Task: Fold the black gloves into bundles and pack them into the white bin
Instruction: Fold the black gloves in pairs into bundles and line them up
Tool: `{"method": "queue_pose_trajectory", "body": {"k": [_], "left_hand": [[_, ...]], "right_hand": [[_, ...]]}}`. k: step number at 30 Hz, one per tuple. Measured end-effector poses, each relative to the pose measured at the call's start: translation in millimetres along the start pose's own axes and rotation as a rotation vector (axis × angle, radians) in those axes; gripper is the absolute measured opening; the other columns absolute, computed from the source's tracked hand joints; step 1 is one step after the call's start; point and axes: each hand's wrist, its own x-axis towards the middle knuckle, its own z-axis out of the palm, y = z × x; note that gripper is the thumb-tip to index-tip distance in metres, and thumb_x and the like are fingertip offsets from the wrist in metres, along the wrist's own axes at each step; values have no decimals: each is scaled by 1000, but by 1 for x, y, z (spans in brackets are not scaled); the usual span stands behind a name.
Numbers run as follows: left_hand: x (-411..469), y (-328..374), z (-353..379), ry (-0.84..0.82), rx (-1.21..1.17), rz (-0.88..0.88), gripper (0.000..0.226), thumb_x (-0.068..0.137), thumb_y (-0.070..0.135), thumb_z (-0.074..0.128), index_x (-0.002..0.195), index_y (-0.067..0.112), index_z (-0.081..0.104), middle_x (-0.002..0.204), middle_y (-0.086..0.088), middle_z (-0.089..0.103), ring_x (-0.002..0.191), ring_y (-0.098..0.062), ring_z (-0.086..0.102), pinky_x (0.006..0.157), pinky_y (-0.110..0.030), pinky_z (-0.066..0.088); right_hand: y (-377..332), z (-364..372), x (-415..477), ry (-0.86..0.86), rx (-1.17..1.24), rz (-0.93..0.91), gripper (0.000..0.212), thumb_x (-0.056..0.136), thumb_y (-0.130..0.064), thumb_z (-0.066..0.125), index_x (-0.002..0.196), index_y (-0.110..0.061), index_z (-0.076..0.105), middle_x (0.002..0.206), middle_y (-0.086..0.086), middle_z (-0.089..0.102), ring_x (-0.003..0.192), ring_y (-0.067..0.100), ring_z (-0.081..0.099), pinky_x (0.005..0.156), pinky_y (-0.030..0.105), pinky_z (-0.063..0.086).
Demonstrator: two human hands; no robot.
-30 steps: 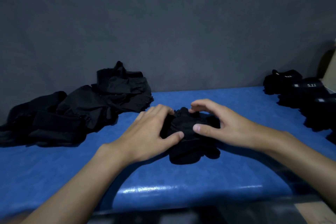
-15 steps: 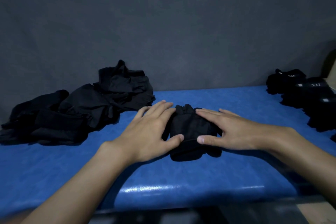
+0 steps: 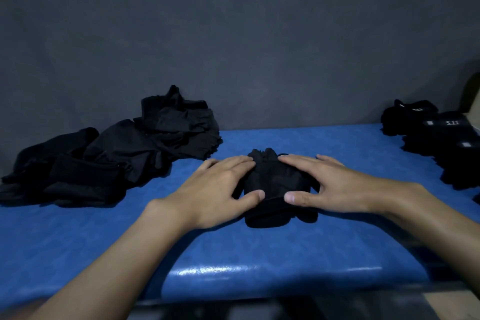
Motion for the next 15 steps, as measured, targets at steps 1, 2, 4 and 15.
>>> {"method": "queue_pose_trajectory", "body": {"k": [1, 2, 4, 15], "left_hand": [[0, 0, 0, 4, -23, 0, 89, 79, 77, 22, 153, 28, 31, 161, 16, 27, 145, 1, 22, 120, -30, 15], [1, 0, -2, 15, -49, 3, 89, 78, 77, 21, 152, 29, 33, 160, 16, 28, 145, 1, 23, 120, -31, 15], [1, -3, -8, 73, -88, 5, 86, 79, 76, 20, 149, 31, 39, 157, 16, 32, 144, 1, 24, 120, -33, 18], [-8, -77, -64, 329, 166, -273, 43, 99, 47, 43, 132, 25, 59, 140, 9, 50, 140, -9, 35, 123, -42, 11]], "right_hand": [[-2, -2, 0, 22, 10, -10, 88, 74, -74, 41, 151, -36, 21, 147, -25, 33, 133, -8, 27, 120, 38, 11], [-3, -3, 0, 53, 25, -21, 88, 72, -73, 42, 150, -35, 25, 142, -24, 37, 131, -7, 29, 118, 32, 15], [-5, -7, 2, 142, 77, -47, 87, 71, -72, 44, 147, -30, 35, 139, -18, 44, 132, 0, 36, 112, 21, 24], [-42, -10, 85, 239, 114, -192, 38, 92, -45, 56, 123, -24, 61, 127, -14, 56, 124, 6, 49, 108, 34, 37]]}}
